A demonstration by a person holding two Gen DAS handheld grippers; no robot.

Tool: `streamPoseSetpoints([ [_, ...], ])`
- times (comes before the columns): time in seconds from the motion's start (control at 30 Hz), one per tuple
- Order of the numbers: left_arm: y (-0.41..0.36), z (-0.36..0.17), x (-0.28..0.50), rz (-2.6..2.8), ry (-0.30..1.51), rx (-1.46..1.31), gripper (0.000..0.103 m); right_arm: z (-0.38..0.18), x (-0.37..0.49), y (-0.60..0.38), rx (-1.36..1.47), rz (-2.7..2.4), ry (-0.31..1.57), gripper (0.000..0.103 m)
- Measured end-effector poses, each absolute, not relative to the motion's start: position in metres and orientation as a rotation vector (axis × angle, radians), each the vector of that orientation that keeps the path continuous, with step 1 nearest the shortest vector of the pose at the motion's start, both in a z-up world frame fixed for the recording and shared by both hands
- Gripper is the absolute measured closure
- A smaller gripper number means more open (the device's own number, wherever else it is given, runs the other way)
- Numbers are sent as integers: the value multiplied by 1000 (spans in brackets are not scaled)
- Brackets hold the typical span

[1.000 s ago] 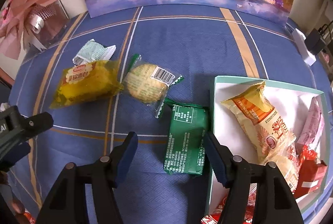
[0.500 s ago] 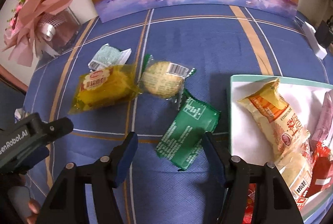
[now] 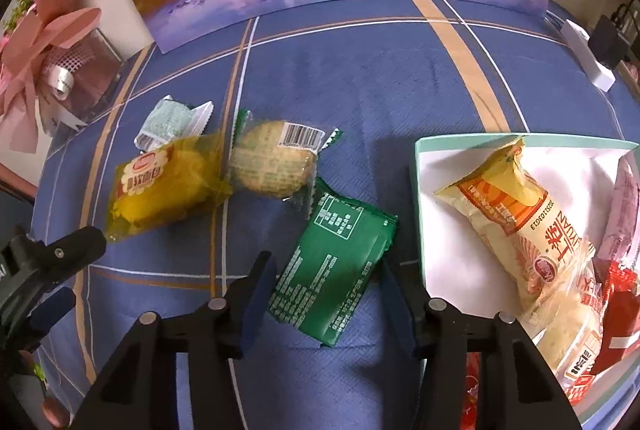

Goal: Organize snacks
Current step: 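Grasp the yellow soft-bread packet with the left tool while the right tool grasps the green packet, then carry the yellow packet and green packet into the white tray and open both tools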

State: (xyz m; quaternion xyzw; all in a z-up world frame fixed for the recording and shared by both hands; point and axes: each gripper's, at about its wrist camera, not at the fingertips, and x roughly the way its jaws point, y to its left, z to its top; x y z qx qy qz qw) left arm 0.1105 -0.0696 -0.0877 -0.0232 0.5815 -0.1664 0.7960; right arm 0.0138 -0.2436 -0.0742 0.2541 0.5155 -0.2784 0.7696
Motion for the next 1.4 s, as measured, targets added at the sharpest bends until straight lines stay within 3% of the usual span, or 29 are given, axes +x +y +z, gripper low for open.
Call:
streamPoseSetpoints([
  [0.23,-92,-83,115,-394,1200,-30,5,-75,21,-251,533,-604,1120,56],
  [0.7,-151,-104,117,-405,1140,151,5,-76,23,-254,531,-583,1118,56],
  [0.83,-152,-104,116,-390,1132,161,21,-77,21,-252,541,-582,1117,56],
  [1.4,-118,-70,91,-364,1218,25,26,-46,-11,-235,556,-546,1095,59],
])
